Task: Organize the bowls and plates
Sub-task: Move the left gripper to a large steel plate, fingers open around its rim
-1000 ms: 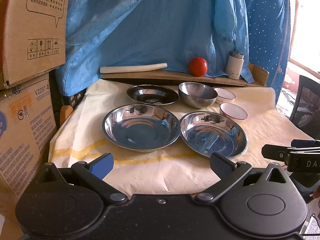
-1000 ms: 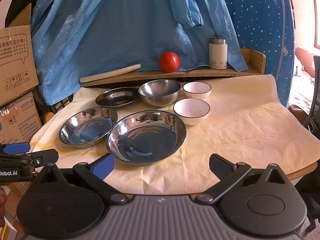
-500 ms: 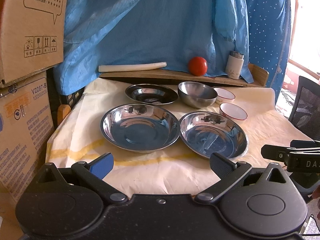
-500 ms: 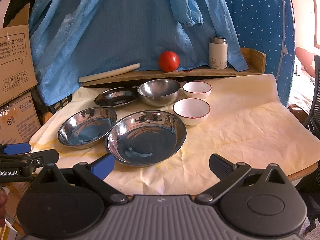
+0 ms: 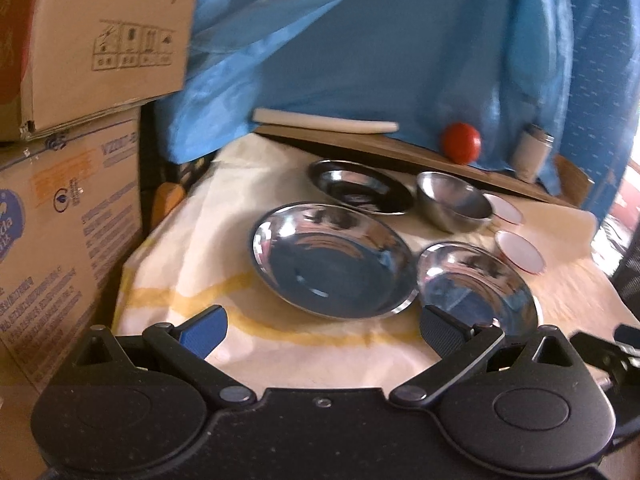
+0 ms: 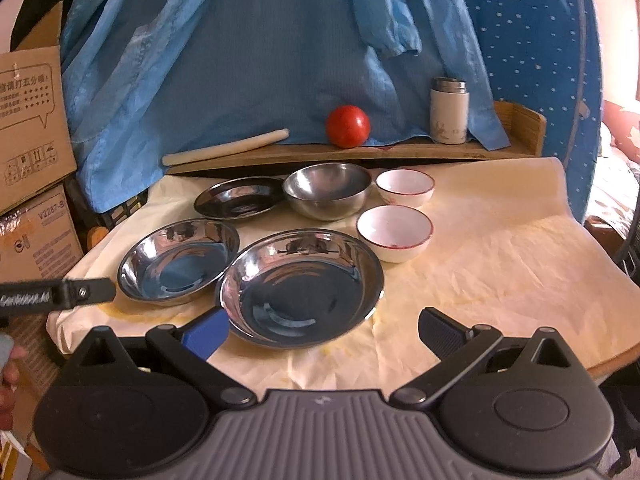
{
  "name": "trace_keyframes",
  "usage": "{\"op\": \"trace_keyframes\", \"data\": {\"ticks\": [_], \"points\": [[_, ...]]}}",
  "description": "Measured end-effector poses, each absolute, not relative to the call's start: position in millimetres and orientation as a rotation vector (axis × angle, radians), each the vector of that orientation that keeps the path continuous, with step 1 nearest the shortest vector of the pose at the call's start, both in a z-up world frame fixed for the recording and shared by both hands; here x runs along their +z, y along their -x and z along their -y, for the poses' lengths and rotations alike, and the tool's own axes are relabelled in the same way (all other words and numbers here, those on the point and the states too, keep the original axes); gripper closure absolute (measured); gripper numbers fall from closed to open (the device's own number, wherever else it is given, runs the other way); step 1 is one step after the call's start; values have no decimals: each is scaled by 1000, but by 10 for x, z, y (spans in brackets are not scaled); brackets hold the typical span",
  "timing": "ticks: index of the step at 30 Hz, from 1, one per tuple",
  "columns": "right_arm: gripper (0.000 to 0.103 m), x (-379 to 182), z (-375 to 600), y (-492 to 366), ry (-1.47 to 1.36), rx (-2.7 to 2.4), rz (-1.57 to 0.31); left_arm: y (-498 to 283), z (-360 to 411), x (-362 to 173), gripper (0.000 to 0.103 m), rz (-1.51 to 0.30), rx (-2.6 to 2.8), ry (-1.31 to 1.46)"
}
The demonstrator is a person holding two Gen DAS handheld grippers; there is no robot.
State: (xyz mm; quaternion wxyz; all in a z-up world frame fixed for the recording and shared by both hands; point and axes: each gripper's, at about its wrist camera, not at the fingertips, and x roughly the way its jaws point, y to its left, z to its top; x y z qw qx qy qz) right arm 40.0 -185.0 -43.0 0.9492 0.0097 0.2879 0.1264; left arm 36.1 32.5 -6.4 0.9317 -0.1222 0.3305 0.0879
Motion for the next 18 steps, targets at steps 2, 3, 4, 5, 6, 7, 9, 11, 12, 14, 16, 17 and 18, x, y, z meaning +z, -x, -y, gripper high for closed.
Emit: {"op": "trace_keyframes", "data": {"ticks": [2,3,4,5,6,7,9,11,12,14,16,17,18], "points": [[0,-409,1828,-474,-4,272,-589,-447,-402,-69,1,-698,200,283],[0,-402,1814,-521,4,280,-591,-492,-437,-76,1,-708,210,304],[0,-393,1796,-583,17,293,-594,-538,-473,-86,1,-716,219,327],[0,-387,1777,-638,30,310,-595,-576,-498,-98,1,-722,230,346],[0,-384,1757,-704,45,330,-597,-616,-528,-114,1,-727,245,364],[0,-381,1729,-789,62,355,-599,-666,-553,-129,1,-736,260,382],[0,-373,1686,-954,86,396,-606,-758,-587,-159,1,-754,295,415],[0,-368,1622,-1141,105,436,-622,-851,-618,-182,1,-764,327,458],[0,-361,1588,-1265,115,464,-631,-904,-632,-194,1,-767,343,480],[0,-362,1531,-1472,127,514,-650,-996,-661,-223,1,-774,371,518],[0,-348,1444,-1676,142,564,-670,-1080,-676,-257,2,-782,394,560],[0,-343,1395,-1762,151,589,-675,-1114,-684,-274,3,-787,406,580],[0,-338,1343,-1855,163,616,-680,-1151,-691,-295,5,-791,418,597]]}}
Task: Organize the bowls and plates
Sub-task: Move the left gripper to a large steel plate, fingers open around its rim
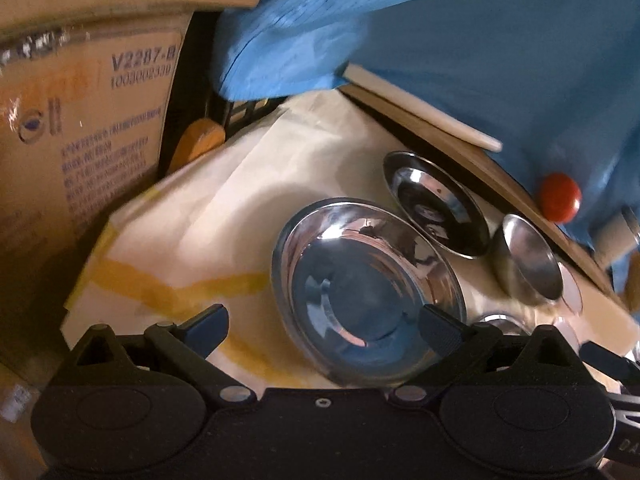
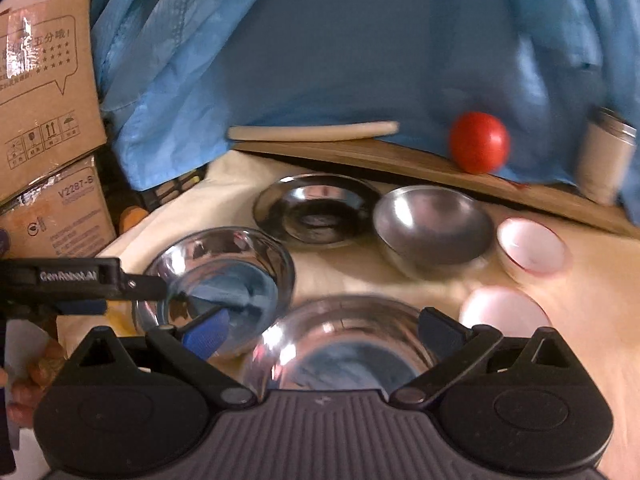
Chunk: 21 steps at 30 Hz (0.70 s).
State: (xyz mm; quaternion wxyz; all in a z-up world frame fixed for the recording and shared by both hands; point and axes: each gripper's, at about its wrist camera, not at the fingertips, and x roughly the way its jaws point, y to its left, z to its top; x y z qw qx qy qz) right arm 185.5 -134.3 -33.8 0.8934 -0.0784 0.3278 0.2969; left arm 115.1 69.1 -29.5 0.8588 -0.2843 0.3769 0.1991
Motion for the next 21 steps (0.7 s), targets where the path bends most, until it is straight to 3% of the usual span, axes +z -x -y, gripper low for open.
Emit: {"op": "trace_keyframes", "data": {"ticks": [14,17,21], "points": [[31,-541,840,-2625,210,814,-847,-1366,-701,-480,31,-822,543,707],[35,-599,740,-2717,227,830,-875,-1392,-688,-481,42,-825,552,713],[38,-667,655,-2815,220,855,-927,-1413,-690,-494,45,-820,569,725]]}}
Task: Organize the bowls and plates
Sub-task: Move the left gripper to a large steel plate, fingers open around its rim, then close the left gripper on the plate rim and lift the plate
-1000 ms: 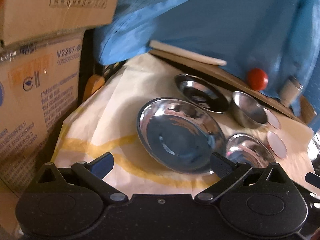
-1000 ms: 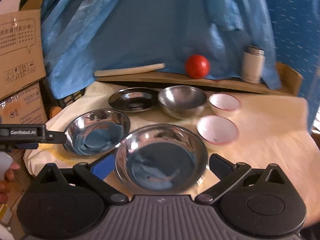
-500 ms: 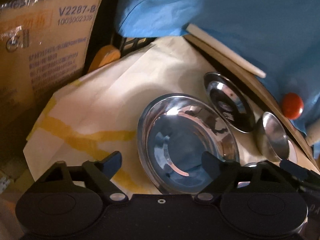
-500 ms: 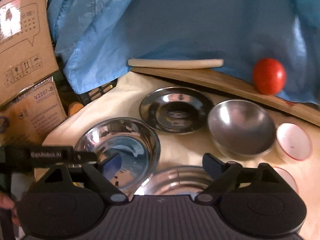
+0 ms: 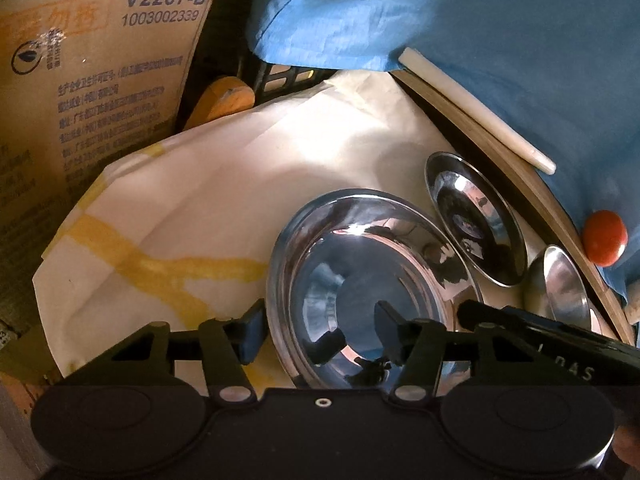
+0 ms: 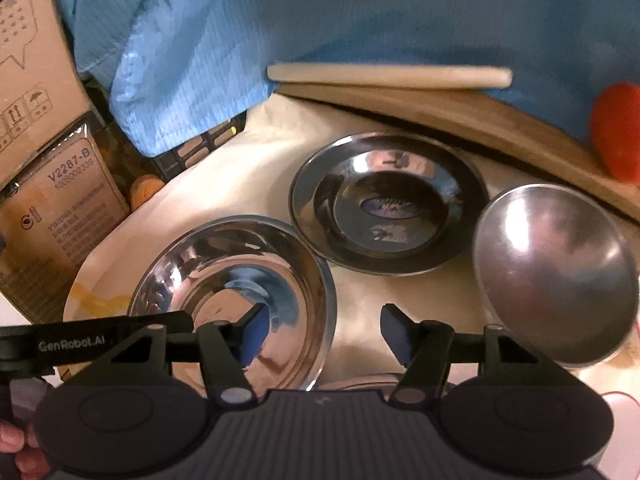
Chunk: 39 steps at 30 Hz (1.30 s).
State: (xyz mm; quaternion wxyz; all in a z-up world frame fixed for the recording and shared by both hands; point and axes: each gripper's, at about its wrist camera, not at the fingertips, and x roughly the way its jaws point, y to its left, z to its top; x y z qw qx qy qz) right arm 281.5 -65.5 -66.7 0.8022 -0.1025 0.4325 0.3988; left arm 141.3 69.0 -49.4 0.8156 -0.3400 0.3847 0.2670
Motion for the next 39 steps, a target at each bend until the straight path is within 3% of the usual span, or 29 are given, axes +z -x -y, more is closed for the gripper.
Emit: {"op": "trace_keyframes", "data": {"ticks": [3,5,11,15,26,39], "points": [[47,-707,609,-2839,218,876,-952,-1400,-702,-501,45,-816,573,738],[61,-740,568,-2851,220,889,-972,-1390,-714,-503,47,-809,577,747],[83,-766,535,-2857,212,862,-987,-1329,-780,-510,66,-795,589,773],[86,-734,578,-2830,190,857,-983,-1292,-805,-468,75,-802,603,759],[87,-494,872,-2590,119,860,-883,-1273,-746,-235,76,-775,534,681],[85,-452,1840,-2300,2,691,-879,-1476,-143,-120,75,-811,226,466]]}}
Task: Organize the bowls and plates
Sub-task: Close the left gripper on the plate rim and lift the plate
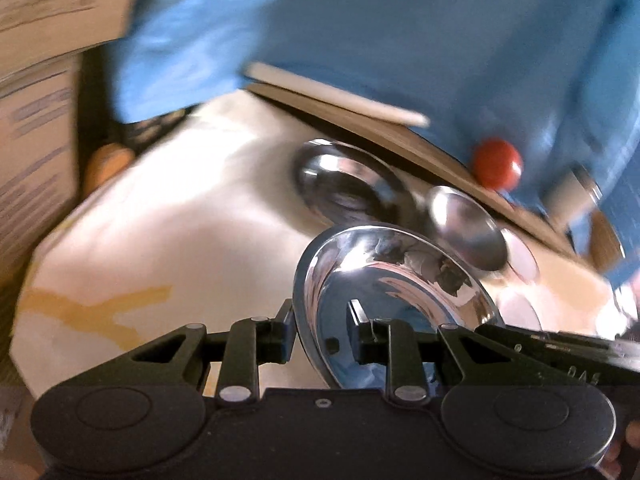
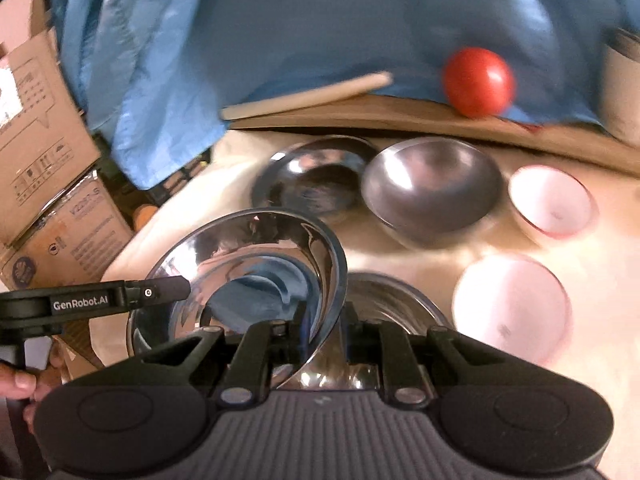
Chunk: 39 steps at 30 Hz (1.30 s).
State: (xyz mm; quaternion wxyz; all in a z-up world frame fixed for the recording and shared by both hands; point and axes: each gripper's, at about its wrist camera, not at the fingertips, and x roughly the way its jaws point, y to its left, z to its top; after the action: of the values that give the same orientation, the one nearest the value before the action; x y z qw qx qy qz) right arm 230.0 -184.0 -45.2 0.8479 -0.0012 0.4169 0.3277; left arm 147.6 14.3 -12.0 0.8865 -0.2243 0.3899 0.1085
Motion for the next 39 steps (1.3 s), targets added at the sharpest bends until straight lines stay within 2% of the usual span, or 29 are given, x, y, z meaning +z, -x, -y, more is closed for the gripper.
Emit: {"op": "trace_keyframes", "data": {"ticks": [9,19,27,33,39], "points": [[85,-555,2278,-2083,-15,560,-913,-1618,314,-221,74,-858,62,265],[84,-649,2325,-2042,18,525,-962,-1744,452,-360,73,-919,36,172],[79,-669,2287,-2102,35,536,-977,-1784,488,-439,73,-972,37,136],[71,-662,2264,-2140,53,550,-980,-1811,483,-459,72,-988,31,144],[55,-660,2213,-2162,104,601,-995,-1840,458,-492,71,-1010,29,191]]}}
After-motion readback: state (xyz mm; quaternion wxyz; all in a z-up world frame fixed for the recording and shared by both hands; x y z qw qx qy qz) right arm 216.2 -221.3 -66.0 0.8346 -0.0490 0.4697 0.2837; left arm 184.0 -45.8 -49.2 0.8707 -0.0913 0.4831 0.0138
